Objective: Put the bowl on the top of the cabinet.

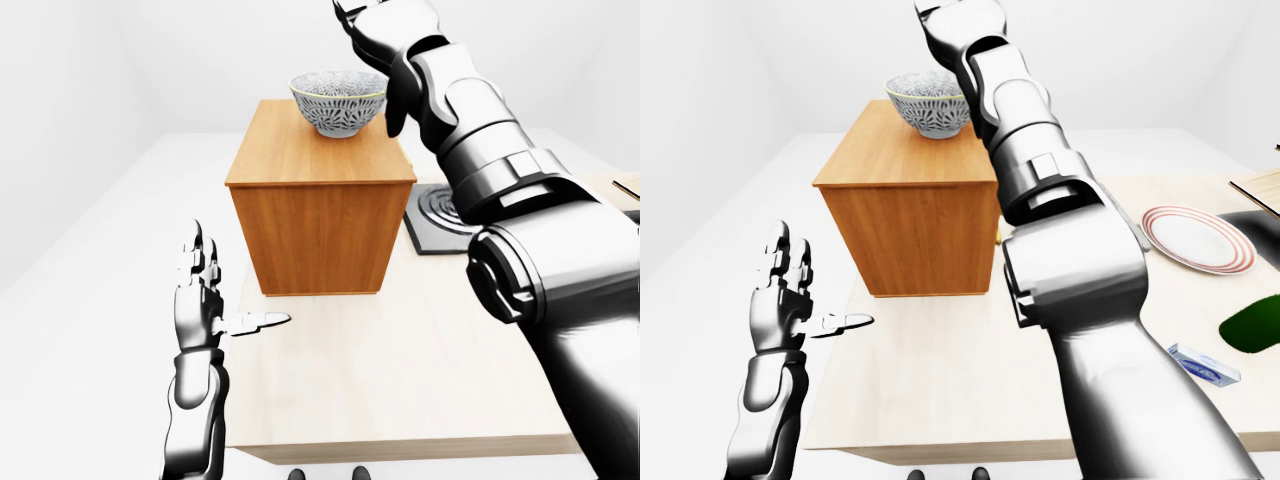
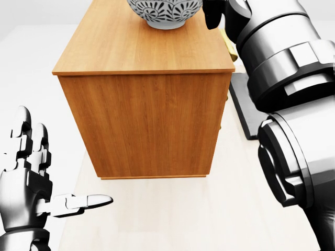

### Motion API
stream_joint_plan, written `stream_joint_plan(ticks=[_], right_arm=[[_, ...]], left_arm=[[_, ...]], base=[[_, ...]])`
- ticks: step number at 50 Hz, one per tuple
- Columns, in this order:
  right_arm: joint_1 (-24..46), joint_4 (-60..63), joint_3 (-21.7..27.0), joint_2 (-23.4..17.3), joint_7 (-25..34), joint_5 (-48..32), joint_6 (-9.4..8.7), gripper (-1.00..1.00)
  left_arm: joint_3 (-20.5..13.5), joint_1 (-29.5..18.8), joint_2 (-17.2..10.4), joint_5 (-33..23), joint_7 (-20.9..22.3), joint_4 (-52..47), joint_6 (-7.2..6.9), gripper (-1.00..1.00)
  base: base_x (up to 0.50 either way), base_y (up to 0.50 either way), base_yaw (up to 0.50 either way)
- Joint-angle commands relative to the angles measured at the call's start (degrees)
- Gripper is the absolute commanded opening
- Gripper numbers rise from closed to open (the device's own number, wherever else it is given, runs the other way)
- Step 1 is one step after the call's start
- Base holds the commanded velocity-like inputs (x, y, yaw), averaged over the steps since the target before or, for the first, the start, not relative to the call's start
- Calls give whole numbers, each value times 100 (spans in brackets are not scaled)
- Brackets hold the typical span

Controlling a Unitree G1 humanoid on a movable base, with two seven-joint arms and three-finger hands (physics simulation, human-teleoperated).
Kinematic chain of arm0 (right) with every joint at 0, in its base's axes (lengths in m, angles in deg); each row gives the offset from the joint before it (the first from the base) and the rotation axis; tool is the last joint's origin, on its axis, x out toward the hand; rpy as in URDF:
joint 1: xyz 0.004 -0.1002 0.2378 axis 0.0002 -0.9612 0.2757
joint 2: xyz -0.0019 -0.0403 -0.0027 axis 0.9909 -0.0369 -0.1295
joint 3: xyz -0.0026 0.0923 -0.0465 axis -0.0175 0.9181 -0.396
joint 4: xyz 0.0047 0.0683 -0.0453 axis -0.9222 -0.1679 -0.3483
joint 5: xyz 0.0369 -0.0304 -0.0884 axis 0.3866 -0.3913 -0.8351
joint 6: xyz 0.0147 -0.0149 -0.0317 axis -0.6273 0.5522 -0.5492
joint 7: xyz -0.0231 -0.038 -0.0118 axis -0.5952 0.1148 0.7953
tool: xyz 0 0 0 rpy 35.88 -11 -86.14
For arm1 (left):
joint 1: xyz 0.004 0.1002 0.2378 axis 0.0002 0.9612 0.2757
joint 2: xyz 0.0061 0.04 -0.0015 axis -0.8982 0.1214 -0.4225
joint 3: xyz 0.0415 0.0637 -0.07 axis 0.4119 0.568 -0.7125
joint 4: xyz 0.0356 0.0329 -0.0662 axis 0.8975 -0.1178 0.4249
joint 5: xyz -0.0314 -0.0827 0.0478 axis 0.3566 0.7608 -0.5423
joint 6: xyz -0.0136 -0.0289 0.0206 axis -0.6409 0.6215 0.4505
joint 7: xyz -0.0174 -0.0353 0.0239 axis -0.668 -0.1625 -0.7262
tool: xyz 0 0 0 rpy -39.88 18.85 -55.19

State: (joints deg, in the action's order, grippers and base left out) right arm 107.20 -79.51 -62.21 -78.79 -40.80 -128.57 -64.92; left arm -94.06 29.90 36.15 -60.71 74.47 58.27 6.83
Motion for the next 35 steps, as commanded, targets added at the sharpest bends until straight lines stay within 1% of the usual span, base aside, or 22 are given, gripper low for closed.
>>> stream_joint_plan(ticks=[1,3,4,6,7,9,11,12,13,14,17,19,24,26,30,33,34,35], right_arm=[[539,-45,151,-727,290,-134,0,100],[640,-52,200,-869,323,-170,0,100],[764,-59,232,-1033,376,-196,0,100],[885,-65,277,-1201,422,-241,0,100],[888,-67,290,-1203,418,-258,0,100],[1059,-73,339,-1502,499,-321,0,100],[1097,-77,361,-1579,489,-385,0,100],[1146,-77,380,-1679,506,-418,0,100],[1149,-78,395,-1681,502,-436,0,100],[1251,-77,412,-1911,581,-487,0,100],[1361,-74,455,-2228,626,-626,0,100],[1411,-73,481,-2340,650,-699,0,100],[1571,-65,549,-2770,708,-907,0,100],[1587,-66,576,-2821,695,-960,0,100],[1713,-52,606,-3186,764,-1142,0,100],[1790,-47,564,-3364,780,-1347,0,100],[1847,-46,615,-3445,797,-1358,0,100],[1850,-46,636,-3446,794,-1379,0,100]], left_arm=[[1,-32,0,-16,-27,22,0,100],[-7,-46,-3,-20,-40,26,0,100],[-13,-55,-5,-20,-42,54,0,100],[-14,-60,-7,-17,-40,88,0,100],[-14,-61,-8,-17,-40,92,0,100],[-10,-61,-9,-23,-45,85,0,100],[-7,-59,-9,-22,-43,92,0,100],[-8,-56,-9,-22,-45,84,0,100],[-8,-55,-9,-22,-45,83,0,100],[1,-49,-9,-24,-39,82,0,100],[35,-11,1,-44,-33,24,0,100],[42,-2,1,-47,-30,7,0,100],[35,9,0,-43,-18,51,0,100],[35,16,1,-42,-17,42,0,100],[40,21,3,-49,-20,-5,0,100],[38,10,6,-52,-20,55,0,100],[34,7,7,-57,-31,43,0,100],[34,6,7,-57,-32,39,0,100]], base=[[0,0,0],[0,0,0],[0,0,0],[0,0,0],[0,0,0],[0,0,0],[0,0,0],[0,0,0],[0,0,0],[0,0,0],[0,0,0],[0,0,0],[0,0,0],[0,0,0],[0,0,0],[0,0,0],[0,0,0],[0,0,0]])
